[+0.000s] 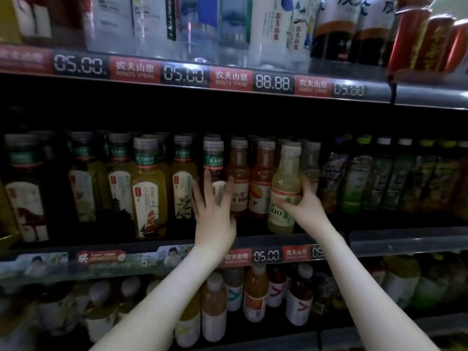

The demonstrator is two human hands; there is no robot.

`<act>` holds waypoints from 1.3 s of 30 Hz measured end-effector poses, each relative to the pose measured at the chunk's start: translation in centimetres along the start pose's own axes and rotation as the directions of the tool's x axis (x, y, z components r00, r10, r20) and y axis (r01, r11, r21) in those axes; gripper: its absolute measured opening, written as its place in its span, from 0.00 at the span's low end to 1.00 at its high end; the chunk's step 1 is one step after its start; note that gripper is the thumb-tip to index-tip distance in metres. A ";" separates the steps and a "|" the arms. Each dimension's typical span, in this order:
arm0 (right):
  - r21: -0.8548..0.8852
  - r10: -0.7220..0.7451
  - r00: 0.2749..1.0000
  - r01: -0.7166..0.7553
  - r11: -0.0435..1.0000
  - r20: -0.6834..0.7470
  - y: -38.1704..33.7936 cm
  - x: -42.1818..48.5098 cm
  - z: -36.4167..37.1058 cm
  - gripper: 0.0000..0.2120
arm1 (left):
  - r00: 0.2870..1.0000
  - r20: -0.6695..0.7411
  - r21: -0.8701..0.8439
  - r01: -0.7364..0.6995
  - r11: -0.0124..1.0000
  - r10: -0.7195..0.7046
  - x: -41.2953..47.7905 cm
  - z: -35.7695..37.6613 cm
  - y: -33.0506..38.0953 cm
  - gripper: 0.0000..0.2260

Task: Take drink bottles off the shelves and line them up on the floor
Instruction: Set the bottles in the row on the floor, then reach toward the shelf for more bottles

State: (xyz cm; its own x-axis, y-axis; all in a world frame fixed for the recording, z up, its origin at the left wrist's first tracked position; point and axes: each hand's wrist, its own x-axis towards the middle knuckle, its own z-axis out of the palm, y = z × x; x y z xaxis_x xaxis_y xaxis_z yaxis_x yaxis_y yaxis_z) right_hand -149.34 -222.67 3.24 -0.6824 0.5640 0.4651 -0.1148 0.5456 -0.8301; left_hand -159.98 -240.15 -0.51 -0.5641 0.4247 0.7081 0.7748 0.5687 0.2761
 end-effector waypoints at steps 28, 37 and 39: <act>-0.391 0.279 0.953 -0.301 0.870 -0.113 0.1 -1.5 1.3 0.50 | 0.986 0.052 -0.017 -0.157 0.987 0.158 -2.6 -4.9 2.2 0.28; -0.415 -0.047 0.998 0.027 0.910 -0.037 -2.2 -7.3 -9.0 0.39 | 0.973 0.042 0.067 -0.230 0.971 0.227 -3.5 -1.1 13.2 0.26; -0.482 -0.087 0.996 0.073 0.873 -0.008 -1.5 -9.9 -15.0 0.32 | 0.967 0.072 -0.007 -0.243 0.970 0.243 -4.7 0.9 18.8 0.25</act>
State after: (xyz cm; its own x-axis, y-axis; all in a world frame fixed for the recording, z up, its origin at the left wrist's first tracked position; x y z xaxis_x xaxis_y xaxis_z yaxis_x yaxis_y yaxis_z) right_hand -131.56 -219.78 4.44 -0.6637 0.5193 0.5384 0.1980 0.8160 -0.5430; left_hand -143.00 -230.81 0.82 -0.3779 0.5998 0.7053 0.8906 0.4437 0.0999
